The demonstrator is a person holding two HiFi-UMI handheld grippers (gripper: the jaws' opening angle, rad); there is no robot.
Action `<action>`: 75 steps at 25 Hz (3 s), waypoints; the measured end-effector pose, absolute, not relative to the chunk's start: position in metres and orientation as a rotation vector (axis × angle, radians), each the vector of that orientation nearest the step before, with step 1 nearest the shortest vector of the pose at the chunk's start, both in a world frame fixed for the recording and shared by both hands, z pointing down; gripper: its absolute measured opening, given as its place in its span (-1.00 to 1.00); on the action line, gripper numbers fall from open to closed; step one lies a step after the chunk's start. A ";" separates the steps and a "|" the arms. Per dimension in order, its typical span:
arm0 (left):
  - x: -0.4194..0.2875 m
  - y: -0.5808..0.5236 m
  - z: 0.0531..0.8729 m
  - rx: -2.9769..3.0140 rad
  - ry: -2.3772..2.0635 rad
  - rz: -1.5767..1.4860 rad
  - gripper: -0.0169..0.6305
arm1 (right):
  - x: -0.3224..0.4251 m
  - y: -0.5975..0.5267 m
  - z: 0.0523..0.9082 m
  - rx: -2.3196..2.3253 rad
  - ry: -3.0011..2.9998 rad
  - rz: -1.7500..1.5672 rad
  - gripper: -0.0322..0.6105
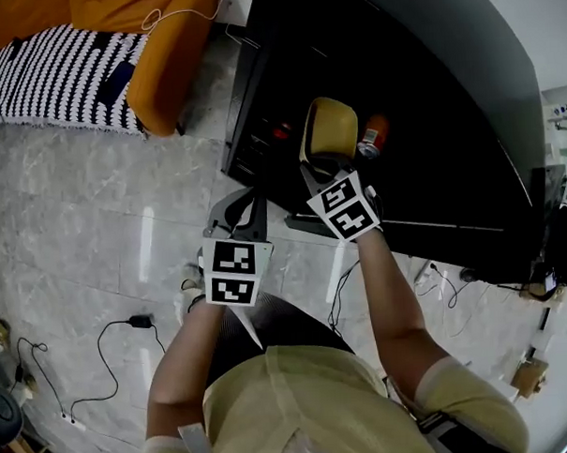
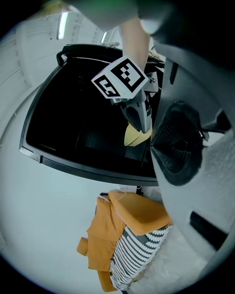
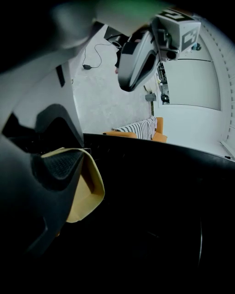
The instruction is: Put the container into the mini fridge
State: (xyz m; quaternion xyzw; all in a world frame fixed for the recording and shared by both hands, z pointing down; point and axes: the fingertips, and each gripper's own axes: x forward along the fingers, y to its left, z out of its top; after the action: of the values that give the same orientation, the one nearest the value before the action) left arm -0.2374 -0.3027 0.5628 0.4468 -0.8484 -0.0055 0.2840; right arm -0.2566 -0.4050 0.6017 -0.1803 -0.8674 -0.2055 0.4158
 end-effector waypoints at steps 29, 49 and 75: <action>-0.263 -0.322 0.584 1.143 -2.296 -0.048 -0.87 | -0.297 -0.448 0.630 -0.328 -2.225 -0.477 -0.76; -0.250 -0.286 0.560 1.194 -2.268 -0.077 -0.87 | -0.272 -0.422 0.559 -0.103 -2.472 -0.430 -0.68; -0.243 -0.237 0.466 1.401 -2.336 -0.038 -0.87 | -0.210 -0.352 0.465 0.107 -2.700 -0.106 -0.73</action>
State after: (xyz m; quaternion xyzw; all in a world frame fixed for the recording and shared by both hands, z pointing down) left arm -0.2426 -0.2372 0.4656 0.5030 -0.8389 -0.0138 0.2075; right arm -0.2096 -0.3521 0.4652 0.0387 -0.9747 -0.0384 0.2169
